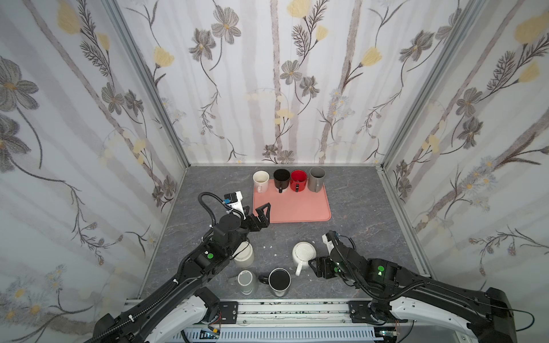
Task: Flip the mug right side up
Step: 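Lower the right gripper onto the upside-down white mug's handle and close it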
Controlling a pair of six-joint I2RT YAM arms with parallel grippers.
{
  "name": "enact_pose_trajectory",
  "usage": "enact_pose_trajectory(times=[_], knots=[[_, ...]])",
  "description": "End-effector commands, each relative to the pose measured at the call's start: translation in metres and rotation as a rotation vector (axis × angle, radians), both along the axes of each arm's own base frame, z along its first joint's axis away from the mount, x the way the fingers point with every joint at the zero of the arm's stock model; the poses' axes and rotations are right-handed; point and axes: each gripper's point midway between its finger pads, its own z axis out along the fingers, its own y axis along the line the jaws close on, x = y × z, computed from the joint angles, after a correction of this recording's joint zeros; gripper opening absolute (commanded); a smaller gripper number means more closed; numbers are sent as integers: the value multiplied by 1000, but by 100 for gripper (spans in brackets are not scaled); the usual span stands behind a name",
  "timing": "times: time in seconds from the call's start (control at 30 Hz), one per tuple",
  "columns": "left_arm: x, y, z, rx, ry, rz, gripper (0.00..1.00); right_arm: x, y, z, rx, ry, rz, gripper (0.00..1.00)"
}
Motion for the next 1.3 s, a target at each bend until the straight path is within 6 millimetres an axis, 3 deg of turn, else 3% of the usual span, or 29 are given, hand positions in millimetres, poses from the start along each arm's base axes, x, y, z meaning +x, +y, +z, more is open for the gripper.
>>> enact_pose_trajectory(times=[0.0, 0.1, 0.57, 0.87, 1.07, 1.13, 1.27], knots=[[3, -2, 8, -23, -15, -4, 100, -9, 24, 10, 51, -10, -8, 88], [3, -3, 4, -28, 3, -7, 100, -14, 37, 3, 54, 7, -35, 89], [-3, -7, 3, -64, -9, -47, 100, -3, 40, -20, -14, 12, -161, 75], [-6, -8, 6, -86, -8, -59, 100, 16, 13, -23, -104, -83, -231, 66], [-5, -8, 1, -84, -3, -55, 100, 16, -26, -42, -196, -75, -276, 63], [-5, -9, 0, -84, 1, -58, 100, 15, -30, -32, -172, -94, -260, 69], [-3, -11, -1, -87, 2, -60, 100, 10, -12, 2, -22, -137, -175, 80]])
